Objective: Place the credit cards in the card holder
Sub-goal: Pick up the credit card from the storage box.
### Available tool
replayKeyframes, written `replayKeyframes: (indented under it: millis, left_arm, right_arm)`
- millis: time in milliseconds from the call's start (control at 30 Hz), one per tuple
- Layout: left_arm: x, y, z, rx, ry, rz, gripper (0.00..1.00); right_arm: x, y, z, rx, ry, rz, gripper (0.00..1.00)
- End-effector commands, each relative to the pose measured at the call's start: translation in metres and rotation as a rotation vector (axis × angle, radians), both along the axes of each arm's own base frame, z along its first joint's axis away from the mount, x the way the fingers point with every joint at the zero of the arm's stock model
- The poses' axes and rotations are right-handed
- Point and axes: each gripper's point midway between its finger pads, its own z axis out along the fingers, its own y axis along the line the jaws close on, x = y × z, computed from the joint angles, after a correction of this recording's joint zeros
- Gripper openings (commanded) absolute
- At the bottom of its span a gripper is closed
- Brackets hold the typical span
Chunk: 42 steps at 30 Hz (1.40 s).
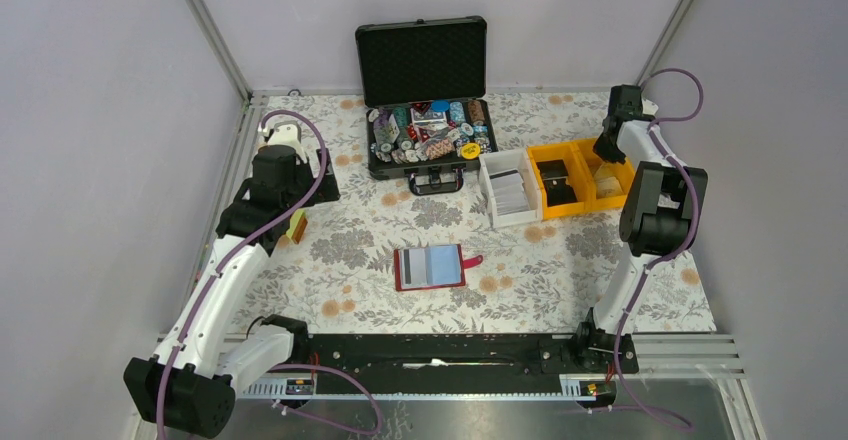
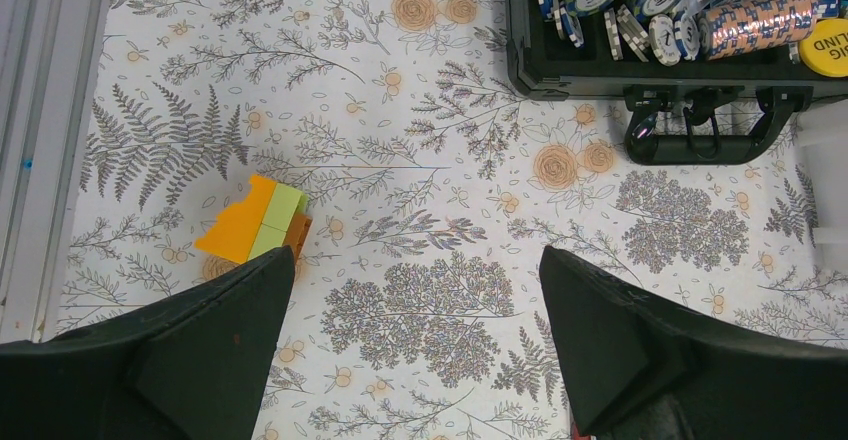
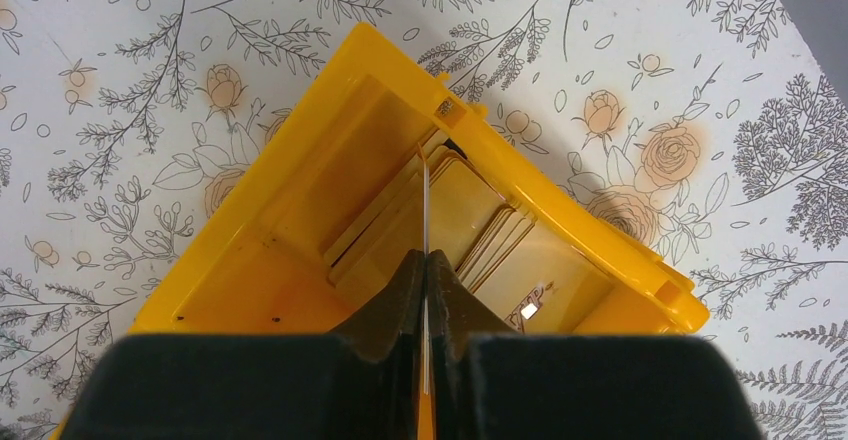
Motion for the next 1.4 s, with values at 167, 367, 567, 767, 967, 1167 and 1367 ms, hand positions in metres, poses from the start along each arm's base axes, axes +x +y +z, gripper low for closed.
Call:
replayKeyframes:
  millis: [167,367,567,767,967,1167,1367]
  left_arm:
    - [0.007,-0.006,0.01,-0.02,-0.044,-0.017,0.99]
    - [0.006,-0.007,0.01,-0.021,-0.045,-0.021,0.99]
    - [0.006,-0.008,0.009,-0.021,-0.042,-0.023,0.99]
    - [0.007,-0.008,0.008,-0.021,-0.039,-0.025,0.99]
    - [0.007,-0.01,0.008,-0.023,-0.037,-0.029,0.99]
    - [0.008,-0.019,0.008,-0.049,-0.031,-0.064,0.99]
    - [0.008,-0.049,0.021,-0.178,-0.039,-0.155,0.99]
  right_arm:
    - [0.002,-0.004,0.013,-0.015,0.012,0.02,0.08]
    - [0.001,-0.004,0.012,-0.018,0.028,0.028,0.11]
    - [-0.001,-0.003,0.009,-0.016,0.037,0.034,0.12]
    - [-0.003,-0.003,0.016,-0.019,0.034,0.031,0.0]
    - [-0.002,-0.003,0.04,-0.024,0.013,0.042,0.0]
    - [-0.004,-0.003,0.075,-0.052,-0.044,0.067,0.0]
    - [-0.008,0.003,0.115,-0.059,-0.143,0.096,0.0]
